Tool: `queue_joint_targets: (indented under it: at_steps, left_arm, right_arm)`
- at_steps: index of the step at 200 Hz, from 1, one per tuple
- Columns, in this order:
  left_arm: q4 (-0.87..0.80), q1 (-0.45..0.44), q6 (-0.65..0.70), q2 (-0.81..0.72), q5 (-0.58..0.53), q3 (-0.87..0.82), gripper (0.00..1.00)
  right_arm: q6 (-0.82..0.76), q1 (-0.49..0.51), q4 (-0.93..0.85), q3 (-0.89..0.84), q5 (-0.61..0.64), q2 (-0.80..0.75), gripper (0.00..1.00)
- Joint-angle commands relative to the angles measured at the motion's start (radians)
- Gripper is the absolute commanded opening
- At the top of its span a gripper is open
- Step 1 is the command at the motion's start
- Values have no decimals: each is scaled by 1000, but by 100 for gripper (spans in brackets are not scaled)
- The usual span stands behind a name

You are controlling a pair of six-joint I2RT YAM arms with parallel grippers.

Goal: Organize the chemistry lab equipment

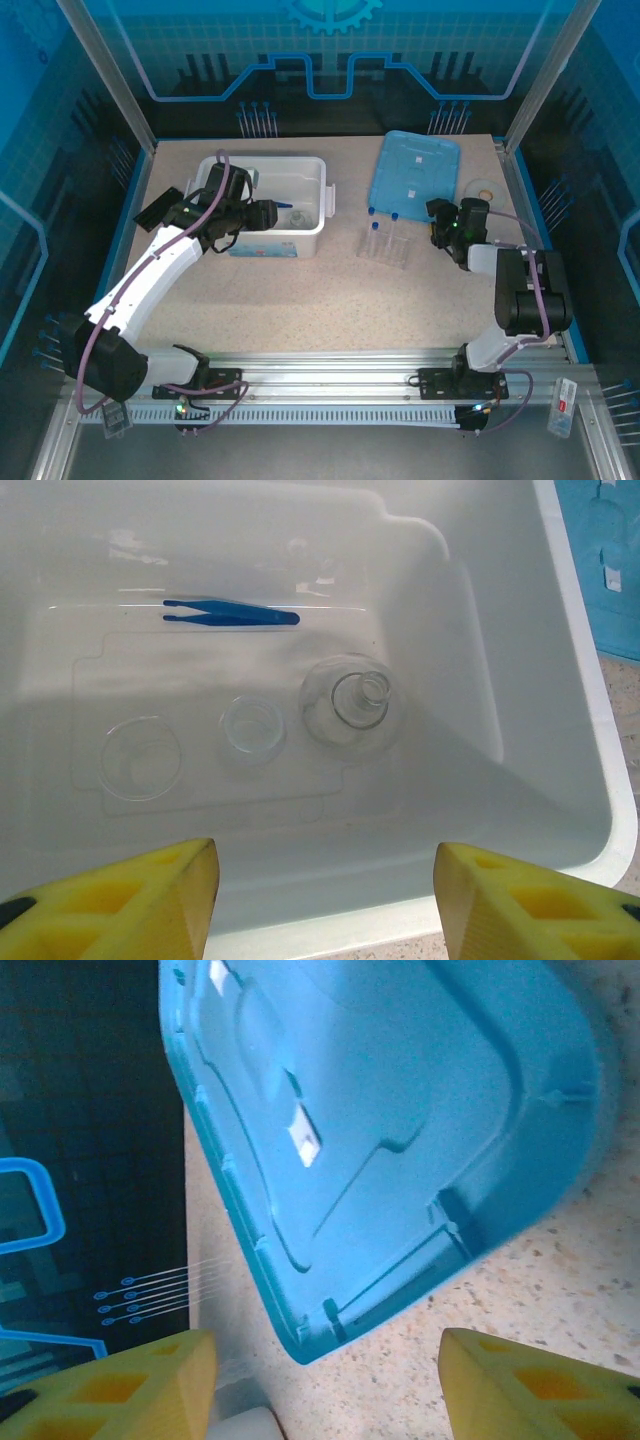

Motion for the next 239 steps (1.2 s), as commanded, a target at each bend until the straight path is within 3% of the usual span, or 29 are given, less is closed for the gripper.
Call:
queue_joint_targets:
  at_steps: [1,70,182,239]
  left_arm:
    - [-2,-6,15,-19,1,-9,60]
    - [-7,-6,13,-26,-2,-11,60]
    - [-9,-6,15,-33,-2,-16,60]
    - [-4,-6,13,-33,1,-21,60]
  right_arm:
    - [-12,9,-15,24,7,38,62]
    - [-5,-3,6,55,-7,118,62]
    - [-47,-120,-8,178,-36,200,62]
    - [-54,-42,-17,99,-23,83,64]
